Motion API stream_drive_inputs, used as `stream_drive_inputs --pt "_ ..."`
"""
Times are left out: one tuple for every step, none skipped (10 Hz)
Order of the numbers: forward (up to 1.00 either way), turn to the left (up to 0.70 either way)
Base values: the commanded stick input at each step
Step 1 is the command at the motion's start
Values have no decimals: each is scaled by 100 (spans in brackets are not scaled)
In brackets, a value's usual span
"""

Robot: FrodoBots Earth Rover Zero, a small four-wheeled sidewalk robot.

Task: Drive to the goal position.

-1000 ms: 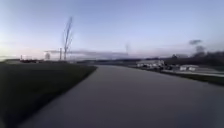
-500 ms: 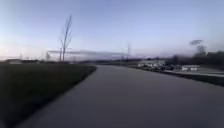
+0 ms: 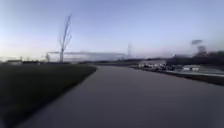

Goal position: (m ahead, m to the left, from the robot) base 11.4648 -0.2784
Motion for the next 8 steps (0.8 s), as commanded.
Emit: stream_drive_inputs --pt "86 1" --pt "85 1" --pt "85 1" --pt "85 1" --pt "86 1" --pt "85 1" --pt "86 1" --pt "86 1"
